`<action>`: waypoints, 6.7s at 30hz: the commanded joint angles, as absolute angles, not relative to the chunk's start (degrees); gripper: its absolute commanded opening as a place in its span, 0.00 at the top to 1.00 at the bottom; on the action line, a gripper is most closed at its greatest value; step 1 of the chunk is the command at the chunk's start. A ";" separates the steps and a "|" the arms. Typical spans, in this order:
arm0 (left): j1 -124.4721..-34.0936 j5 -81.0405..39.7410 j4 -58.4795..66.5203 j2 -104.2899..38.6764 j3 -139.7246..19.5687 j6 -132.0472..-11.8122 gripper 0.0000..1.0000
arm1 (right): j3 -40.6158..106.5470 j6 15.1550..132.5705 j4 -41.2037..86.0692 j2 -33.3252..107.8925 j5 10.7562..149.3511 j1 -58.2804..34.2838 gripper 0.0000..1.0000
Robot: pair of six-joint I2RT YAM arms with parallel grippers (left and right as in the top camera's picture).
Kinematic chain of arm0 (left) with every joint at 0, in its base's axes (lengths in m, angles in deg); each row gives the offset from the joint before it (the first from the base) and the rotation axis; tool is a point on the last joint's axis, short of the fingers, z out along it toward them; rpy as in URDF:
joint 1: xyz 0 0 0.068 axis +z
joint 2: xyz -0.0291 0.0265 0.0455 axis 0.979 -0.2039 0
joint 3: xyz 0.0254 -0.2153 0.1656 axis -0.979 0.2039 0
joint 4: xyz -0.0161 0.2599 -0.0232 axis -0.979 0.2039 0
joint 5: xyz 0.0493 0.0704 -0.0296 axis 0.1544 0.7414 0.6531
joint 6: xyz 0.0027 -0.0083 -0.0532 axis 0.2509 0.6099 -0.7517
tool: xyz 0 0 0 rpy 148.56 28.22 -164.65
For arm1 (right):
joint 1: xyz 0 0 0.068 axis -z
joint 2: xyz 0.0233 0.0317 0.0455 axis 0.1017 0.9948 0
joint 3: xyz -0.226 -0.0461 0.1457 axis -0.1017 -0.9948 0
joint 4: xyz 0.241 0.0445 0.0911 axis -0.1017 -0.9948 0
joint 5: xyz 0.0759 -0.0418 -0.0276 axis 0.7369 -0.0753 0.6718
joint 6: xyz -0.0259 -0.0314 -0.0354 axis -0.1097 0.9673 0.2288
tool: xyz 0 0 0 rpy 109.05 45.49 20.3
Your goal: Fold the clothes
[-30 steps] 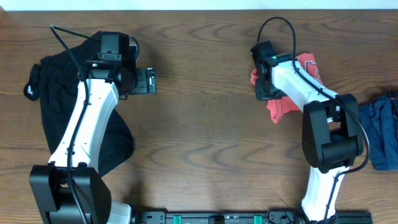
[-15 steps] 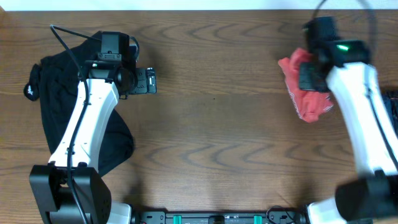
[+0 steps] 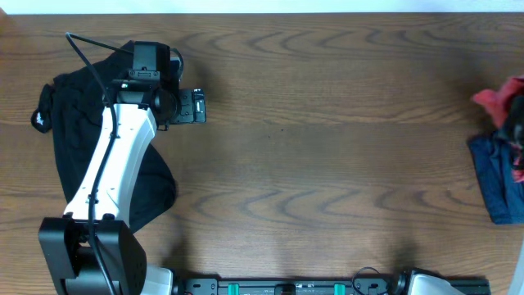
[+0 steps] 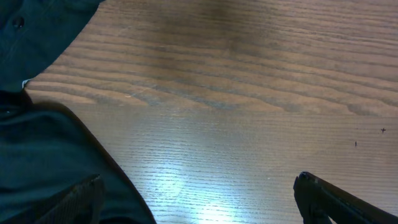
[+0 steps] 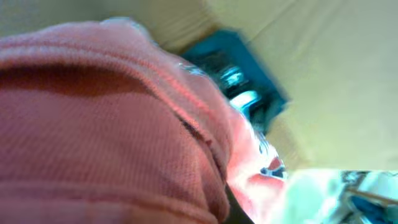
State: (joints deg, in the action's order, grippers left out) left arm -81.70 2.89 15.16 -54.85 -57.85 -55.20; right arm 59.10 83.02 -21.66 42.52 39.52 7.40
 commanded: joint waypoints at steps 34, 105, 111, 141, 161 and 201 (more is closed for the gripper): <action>-81.52 0.55 14.70 -55.51 -57.28 -58.45 0.02 | 60.65 106.91 16.41 62.01 38.49 35.03 0.99; -81.50 0.55 12.80 -55.51 -57.28 -58.48 0.02 | 60.54 101.34 -23.00 69.93 83.91 19.66 0.67; -81.52 0.55 13.91 -55.51 -57.28 -58.48 0.02 | 60.54 89.99 -22.38 61.82 73.16 15.60 0.45; -81.52 0.53 14.13 -55.51 -57.28 -58.50 0.02 | 29.22 65.88 15.19 59.54 79.52 61.65 0.26; -81.52 0.53 14.48 -55.51 -57.28 -58.50 0.02 | 26.44 67.35 35.34 60.16 76.20 60.91 0.37; -81.52 0.53 13.23 -55.51 -57.28 -58.50 0.02 | 26.48 60.09 49.20 94.04 70.95 31.03 0.64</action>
State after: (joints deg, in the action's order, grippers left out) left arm -81.72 0.92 13.25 -54.85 -57.78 -58.19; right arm 31.84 64.99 52.72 86.17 60.87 36.67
